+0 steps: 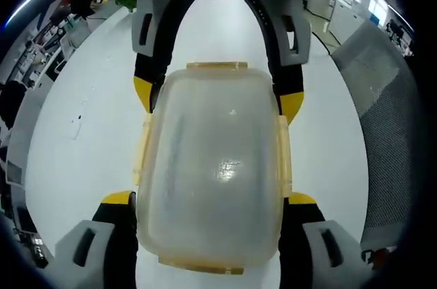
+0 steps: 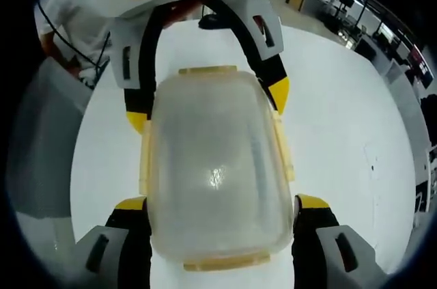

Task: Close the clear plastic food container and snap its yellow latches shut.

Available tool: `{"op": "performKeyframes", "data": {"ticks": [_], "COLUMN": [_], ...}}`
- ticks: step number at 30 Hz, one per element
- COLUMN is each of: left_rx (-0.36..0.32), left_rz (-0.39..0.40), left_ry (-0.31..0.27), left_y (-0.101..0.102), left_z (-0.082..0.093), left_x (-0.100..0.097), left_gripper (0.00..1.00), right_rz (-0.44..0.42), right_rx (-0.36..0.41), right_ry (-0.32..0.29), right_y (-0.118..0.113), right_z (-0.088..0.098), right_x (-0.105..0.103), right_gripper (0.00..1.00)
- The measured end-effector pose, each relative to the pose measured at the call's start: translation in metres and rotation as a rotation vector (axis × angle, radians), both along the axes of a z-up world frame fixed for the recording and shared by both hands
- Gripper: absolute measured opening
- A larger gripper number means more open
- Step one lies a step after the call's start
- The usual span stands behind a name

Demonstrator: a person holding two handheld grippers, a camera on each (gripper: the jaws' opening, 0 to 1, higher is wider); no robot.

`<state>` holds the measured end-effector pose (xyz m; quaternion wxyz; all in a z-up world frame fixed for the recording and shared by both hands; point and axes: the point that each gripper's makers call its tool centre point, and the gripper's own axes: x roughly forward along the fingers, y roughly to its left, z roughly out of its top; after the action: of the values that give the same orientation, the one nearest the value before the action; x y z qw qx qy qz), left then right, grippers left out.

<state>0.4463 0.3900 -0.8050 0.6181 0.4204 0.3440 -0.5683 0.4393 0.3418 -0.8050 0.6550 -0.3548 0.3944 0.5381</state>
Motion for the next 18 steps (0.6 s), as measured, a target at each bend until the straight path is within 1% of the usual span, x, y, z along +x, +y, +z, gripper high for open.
{"op": "performKeyframes", "data": {"ticks": [5,18], "left_rx": [0.0,0.009], "left_rz": [-0.005,-0.006], "left_ry": [0.0,0.001], "left_y": [0.0,0.002], "left_z": [0.001,0.0], "left_x": [0.01,0.028], "left_gripper": [0.86,0.86], "right_rz": [-0.007,-0.008], "right_rx": [0.006,-0.012], "right_ry": [-0.003,0.0], "right_y": [0.001,0.002], "right_z": [0.001,0.0], "right_x": [0.01,0.028], "right_gripper": [0.86,0.86]}}
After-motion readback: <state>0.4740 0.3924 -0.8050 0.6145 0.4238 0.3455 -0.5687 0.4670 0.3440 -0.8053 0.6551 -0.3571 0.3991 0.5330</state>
